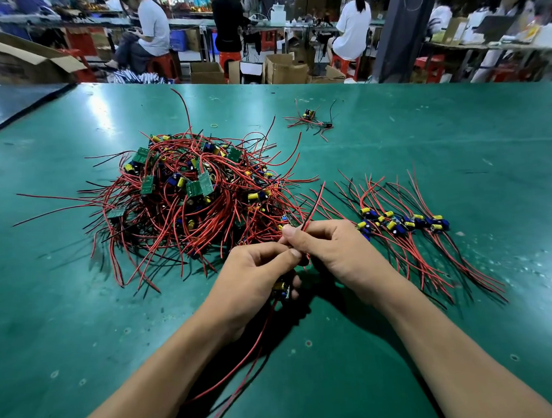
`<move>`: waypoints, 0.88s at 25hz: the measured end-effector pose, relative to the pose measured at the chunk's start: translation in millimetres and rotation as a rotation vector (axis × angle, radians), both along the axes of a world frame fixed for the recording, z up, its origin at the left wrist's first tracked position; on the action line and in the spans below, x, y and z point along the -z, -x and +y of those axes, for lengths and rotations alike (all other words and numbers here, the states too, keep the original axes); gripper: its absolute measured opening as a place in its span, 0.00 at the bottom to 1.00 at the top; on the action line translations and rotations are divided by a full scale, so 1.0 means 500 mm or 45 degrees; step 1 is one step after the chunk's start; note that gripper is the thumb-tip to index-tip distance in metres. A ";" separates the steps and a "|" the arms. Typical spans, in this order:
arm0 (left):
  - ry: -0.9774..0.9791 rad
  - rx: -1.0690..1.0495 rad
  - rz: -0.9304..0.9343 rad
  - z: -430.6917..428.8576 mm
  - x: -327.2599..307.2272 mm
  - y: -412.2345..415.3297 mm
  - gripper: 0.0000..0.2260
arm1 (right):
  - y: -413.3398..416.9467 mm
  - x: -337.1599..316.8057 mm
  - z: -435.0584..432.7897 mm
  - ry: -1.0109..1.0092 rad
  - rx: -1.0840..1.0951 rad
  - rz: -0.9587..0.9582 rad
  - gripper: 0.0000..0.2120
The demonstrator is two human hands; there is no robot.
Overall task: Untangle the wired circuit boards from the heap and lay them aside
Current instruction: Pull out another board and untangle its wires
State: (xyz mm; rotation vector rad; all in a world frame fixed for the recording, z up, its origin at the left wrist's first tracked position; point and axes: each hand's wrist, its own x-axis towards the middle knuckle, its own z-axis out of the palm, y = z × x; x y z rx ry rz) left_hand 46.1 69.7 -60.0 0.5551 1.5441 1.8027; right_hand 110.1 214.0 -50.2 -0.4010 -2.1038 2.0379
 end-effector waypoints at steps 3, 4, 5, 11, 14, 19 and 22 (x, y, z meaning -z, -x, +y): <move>-0.001 0.057 0.052 -0.001 -0.005 -0.002 0.07 | 0.001 0.002 -0.001 -0.020 0.064 0.077 0.16; 0.006 0.084 0.087 -0.001 -0.007 -0.003 0.07 | 0.002 0.004 0.000 -0.080 0.119 0.102 0.16; 0.012 0.106 0.120 0.000 -0.008 -0.004 0.07 | 0.004 0.007 0.002 -0.129 0.188 0.126 0.16; 0.091 0.193 0.298 0.005 -0.006 -0.007 0.09 | 0.021 0.012 0.021 0.027 0.558 0.182 0.14; 0.109 0.214 0.329 0.007 -0.006 -0.007 0.09 | 0.024 0.014 0.028 0.172 0.666 0.152 0.17; 0.106 0.180 0.321 0.007 -0.005 -0.009 0.09 | 0.026 0.018 0.032 0.374 0.577 0.172 0.21; 0.047 0.062 0.198 0.008 -0.005 -0.012 0.09 | 0.013 0.022 0.025 0.177 0.172 0.062 0.23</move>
